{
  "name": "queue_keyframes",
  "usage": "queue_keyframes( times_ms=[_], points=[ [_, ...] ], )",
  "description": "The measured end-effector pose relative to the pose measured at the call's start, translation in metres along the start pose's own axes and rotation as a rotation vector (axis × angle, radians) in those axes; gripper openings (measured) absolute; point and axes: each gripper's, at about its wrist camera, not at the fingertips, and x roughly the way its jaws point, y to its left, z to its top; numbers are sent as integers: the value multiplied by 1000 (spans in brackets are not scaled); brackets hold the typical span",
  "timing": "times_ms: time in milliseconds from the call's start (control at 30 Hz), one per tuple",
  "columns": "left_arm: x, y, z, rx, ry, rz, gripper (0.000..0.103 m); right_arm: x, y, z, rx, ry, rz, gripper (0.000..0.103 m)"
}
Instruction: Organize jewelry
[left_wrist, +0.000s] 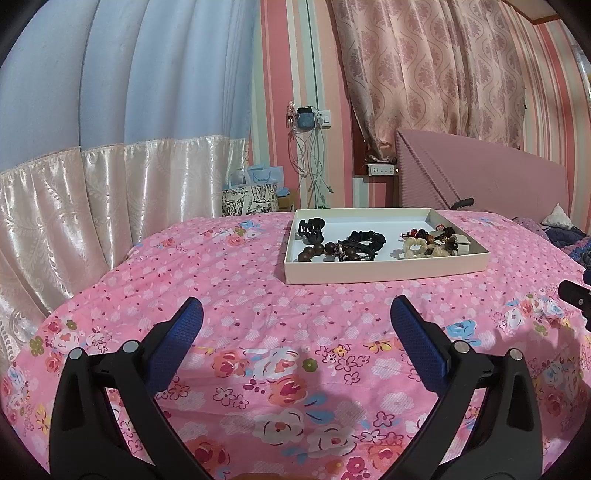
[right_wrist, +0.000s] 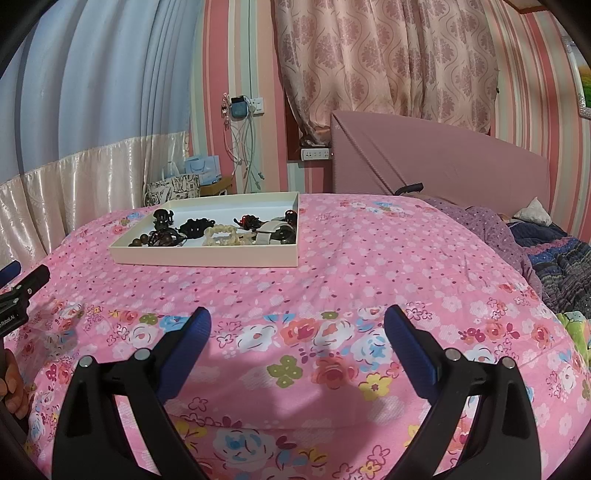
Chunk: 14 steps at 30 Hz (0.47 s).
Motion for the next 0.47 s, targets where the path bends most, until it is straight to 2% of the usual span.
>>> queue_keyframes(
  times_ms=[467],
  points=[
    [-3,6,1,-17,-9,9,100,-2,-1,1,3,-4,-4,95]
  ],
)
